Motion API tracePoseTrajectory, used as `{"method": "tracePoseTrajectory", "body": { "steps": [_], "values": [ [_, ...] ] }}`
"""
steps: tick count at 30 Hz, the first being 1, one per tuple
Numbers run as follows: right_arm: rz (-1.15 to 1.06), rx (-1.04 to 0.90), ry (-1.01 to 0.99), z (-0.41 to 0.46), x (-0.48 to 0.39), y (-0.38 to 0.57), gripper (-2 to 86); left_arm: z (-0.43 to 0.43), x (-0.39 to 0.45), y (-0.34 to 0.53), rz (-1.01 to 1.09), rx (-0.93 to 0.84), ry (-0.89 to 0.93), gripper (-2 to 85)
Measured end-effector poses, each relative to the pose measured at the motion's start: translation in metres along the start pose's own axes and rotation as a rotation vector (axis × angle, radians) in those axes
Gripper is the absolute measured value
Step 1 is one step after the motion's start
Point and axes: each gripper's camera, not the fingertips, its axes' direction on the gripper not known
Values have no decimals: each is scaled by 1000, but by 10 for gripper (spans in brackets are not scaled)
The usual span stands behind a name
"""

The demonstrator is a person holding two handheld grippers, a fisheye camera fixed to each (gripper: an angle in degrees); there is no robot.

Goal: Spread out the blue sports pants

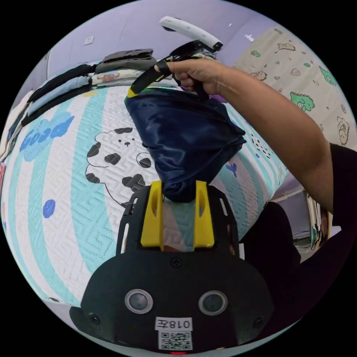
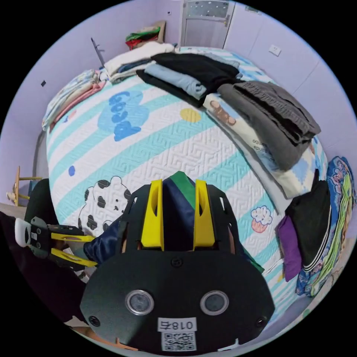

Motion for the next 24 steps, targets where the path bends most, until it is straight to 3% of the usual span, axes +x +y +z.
{"method": "tracePoseTrajectory", "body": {
  "steps": [2,6,12,17,21,24],
  "values": [
    [-7,-98,-3,10,9,-13,96,2,-11,0,19,-3,26,64],
    [-2,-67,13,-6,25,-16,49,-6,-16,13,104,47,-13,35],
    [128,-25,-271,6,81,-3,53,0,-47,29,98,37,-26,36],
    [212,260,-520,-43,138,61,131,-19,-97,38,36,94,115,80],
    [324,511,-515,-100,162,173,139,-55,-162,42,-121,241,220,106],
    [541,633,-492,-114,166,288,142,-53,-198,28,-229,302,345,109]
  ]
}}
